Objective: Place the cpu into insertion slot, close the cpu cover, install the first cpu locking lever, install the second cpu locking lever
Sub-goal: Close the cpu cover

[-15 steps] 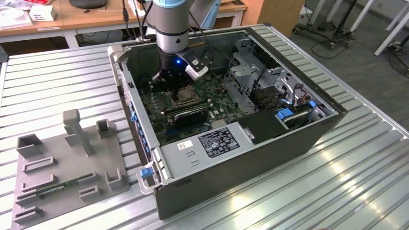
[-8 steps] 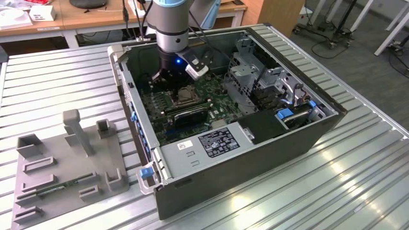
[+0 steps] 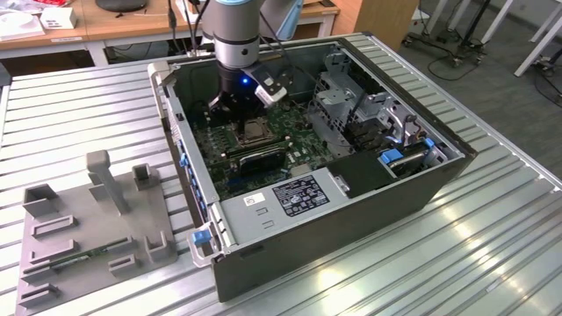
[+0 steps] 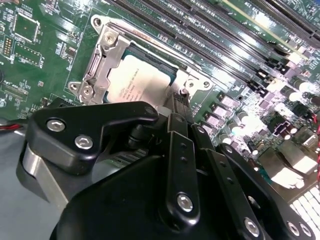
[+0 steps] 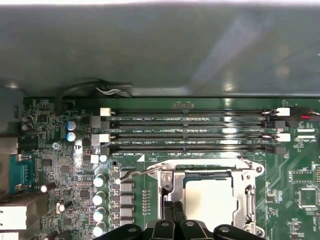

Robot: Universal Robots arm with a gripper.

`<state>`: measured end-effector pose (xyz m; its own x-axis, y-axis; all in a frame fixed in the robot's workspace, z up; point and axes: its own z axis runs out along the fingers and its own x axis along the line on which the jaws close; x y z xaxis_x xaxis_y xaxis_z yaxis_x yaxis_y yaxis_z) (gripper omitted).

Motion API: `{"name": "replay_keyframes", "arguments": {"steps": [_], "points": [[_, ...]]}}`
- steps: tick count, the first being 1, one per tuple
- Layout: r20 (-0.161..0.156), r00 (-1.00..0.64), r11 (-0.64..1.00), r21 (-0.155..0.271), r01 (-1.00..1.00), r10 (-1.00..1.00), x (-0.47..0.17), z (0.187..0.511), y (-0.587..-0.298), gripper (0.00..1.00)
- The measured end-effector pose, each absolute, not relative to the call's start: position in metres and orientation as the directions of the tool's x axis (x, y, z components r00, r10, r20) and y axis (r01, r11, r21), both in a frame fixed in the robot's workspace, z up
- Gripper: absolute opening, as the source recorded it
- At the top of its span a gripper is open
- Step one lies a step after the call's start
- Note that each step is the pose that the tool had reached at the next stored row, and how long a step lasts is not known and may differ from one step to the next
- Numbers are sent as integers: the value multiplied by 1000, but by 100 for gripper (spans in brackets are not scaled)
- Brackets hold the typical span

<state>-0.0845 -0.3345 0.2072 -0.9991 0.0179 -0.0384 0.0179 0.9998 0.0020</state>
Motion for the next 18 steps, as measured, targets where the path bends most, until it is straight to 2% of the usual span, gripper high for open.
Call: {"name": "replay_keyframes", "arguments": {"steps": [18], "points": [[-38,-999,1000,2,18,18,-84,230,-335,11]]}}
